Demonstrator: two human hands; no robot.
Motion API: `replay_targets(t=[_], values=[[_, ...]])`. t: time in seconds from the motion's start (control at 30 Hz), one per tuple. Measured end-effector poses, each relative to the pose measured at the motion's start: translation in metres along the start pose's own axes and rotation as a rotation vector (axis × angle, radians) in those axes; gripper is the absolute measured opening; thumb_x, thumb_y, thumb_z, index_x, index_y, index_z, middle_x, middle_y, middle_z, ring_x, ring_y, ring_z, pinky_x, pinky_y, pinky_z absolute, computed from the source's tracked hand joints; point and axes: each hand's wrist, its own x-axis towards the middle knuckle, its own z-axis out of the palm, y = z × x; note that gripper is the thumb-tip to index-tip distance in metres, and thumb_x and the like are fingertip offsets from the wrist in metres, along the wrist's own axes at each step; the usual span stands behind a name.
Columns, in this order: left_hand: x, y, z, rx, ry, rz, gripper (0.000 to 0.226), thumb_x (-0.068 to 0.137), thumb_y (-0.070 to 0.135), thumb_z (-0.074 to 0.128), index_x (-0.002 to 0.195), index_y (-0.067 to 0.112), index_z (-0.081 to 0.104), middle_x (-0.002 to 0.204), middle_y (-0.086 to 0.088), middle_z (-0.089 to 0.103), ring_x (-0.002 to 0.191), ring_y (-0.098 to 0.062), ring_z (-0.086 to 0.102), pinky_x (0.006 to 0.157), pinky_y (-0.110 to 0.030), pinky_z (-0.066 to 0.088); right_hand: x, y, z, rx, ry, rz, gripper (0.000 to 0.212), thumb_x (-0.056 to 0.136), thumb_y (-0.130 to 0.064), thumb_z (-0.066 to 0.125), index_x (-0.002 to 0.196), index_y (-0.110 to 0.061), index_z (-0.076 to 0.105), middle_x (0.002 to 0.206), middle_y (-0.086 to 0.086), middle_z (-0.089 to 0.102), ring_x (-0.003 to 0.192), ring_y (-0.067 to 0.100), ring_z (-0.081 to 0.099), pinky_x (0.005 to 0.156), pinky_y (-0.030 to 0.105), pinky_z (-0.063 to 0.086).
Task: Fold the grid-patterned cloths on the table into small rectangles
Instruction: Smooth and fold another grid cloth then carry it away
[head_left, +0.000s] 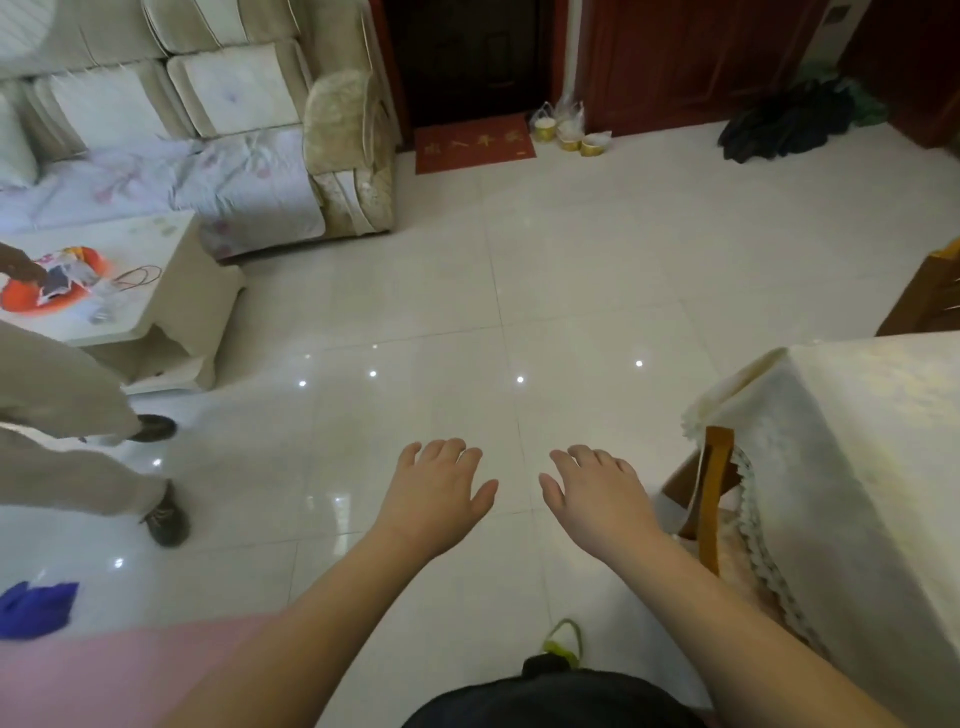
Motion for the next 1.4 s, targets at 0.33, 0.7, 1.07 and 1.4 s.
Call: replay_targets(t=[0.33, 0.7, 1.07, 1.4], values=[[0.101, -0.011, -0.017, -0.002, -0.027, 0.012, 0.054, 0.099, 0.053, 0.029, 0.143, 0.023, 0.04, 0.145, 0.002, 0.046, 0.133, -0.019, 0.042, 0.113, -0.04, 0.024, 0.094, 0.027, -0.031, -0.031, -0.057, 0.03, 0.049, 0.101, -0.045, 0.027, 0.139, -0.02, 0.043, 0.141, 0.002, 0.047, 0.124, 0.024, 0.046, 0.098, 0.036, 0.036], [0.255, -0.069, -0.039, -0.052, -0.03, 0.11, 0.054, 0.1, 0.05, 0.028, 0.143, 0.02, 0.041, 0.139, -0.001, 0.05, 0.125, -0.022, 0.048, 0.103, -0.038, 0.035, 0.239, 0.034, -0.071, -0.09, -0.039, 0.091, 0.048, 0.101, -0.045, 0.026, 0.139, -0.021, 0.045, 0.138, 0.0, 0.05, 0.121, 0.023, 0.049, 0.097, 0.035, 0.037], [0.402, -0.06, -0.092, 0.004, -0.022, 0.373, 0.053, 0.1, 0.05, 0.028, 0.141, 0.02, 0.042, 0.139, 0.0, 0.05, 0.126, -0.022, 0.047, 0.105, -0.038, 0.032, 0.321, 0.08, -0.119, -0.038, -0.016, 0.334, 0.049, 0.101, -0.047, 0.025, 0.139, -0.024, 0.044, 0.137, -0.002, 0.051, 0.12, 0.022, 0.049, 0.098, 0.035, 0.037], [0.545, 0.046, -0.13, 0.107, -0.017, 0.583, 0.052, 0.1, 0.05, 0.029, 0.142, 0.023, 0.041, 0.14, 0.001, 0.049, 0.126, -0.021, 0.047, 0.103, -0.037, 0.034, 0.378, 0.209, -0.135, 0.047, 0.0, 0.517, 0.05, 0.101, -0.047, 0.023, 0.14, -0.021, 0.043, 0.137, 0.001, 0.051, 0.121, 0.023, 0.05, 0.099, 0.035, 0.038]])
